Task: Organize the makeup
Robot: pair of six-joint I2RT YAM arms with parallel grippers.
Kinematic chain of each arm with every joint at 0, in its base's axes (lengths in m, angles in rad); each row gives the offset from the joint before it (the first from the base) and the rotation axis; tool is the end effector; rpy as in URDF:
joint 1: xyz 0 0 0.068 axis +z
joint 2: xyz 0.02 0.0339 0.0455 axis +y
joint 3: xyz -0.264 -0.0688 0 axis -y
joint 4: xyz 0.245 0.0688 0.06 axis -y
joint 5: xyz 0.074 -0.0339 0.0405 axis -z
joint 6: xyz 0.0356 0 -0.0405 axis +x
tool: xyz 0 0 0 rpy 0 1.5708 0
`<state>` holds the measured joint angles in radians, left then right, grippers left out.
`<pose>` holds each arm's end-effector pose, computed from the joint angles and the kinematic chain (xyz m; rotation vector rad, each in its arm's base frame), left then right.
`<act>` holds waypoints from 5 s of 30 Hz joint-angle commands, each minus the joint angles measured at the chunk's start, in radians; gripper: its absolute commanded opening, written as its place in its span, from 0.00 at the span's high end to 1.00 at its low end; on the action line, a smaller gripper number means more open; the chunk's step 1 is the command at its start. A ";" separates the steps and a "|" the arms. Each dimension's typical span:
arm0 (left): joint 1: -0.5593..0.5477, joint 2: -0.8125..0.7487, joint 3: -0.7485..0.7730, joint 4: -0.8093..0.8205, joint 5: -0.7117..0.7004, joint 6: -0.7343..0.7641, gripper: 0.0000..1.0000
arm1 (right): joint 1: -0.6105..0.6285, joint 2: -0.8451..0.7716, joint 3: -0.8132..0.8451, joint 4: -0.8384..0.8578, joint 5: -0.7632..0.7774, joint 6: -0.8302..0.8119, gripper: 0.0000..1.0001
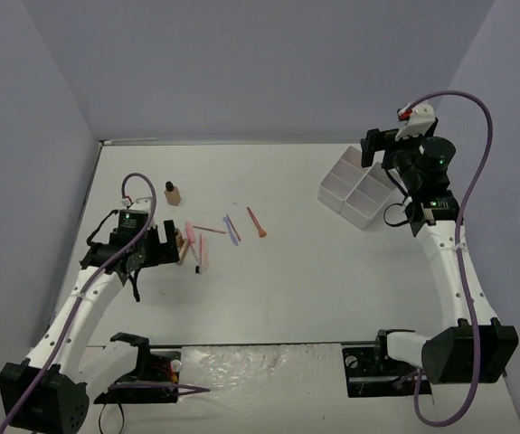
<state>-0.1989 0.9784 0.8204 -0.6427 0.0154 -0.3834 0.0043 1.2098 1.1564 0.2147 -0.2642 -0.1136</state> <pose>0.1962 -0.0401 0.2745 -0.2129 2.3822 -0.2959 0.2815 0.0105 0.4247 -0.3006 1.3835 0.0957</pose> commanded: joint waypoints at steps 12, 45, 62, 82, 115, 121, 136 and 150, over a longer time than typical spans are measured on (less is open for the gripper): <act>-0.148 0.258 -0.019 0.324 -0.121 -0.054 0.32 | 0.224 -0.220 -0.266 0.167 -0.008 0.141 0.00; -0.157 0.410 -0.178 0.601 -0.151 -0.081 0.70 | 0.391 -0.363 -0.372 0.146 0.129 -0.052 0.00; -0.237 0.250 -0.165 0.538 -0.072 -0.086 1.00 | 0.396 -0.317 -0.286 0.056 0.072 -0.018 0.00; -0.497 0.103 0.139 0.626 0.145 0.144 1.00 | 0.415 0.084 0.136 -0.098 -0.478 0.522 0.10; -0.619 0.158 0.202 0.786 0.078 0.194 1.00 | 0.507 0.157 0.047 -0.094 -0.516 0.573 0.65; -0.619 0.172 0.193 0.787 0.086 0.184 1.00 | 0.505 0.136 0.048 -0.093 -0.465 0.548 0.92; -0.615 0.151 0.170 0.687 -0.100 0.091 0.14 | 0.409 0.083 0.003 -0.094 -0.259 0.426 1.00; -0.317 -0.007 0.249 0.152 -0.323 -0.028 0.03 | 0.147 0.141 -0.090 -0.004 0.437 0.325 1.00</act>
<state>-0.6223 1.0583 0.9841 -0.3284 -0.2263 -0.3925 0.2002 1.3222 1.0568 0.0684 -0.0667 0.2416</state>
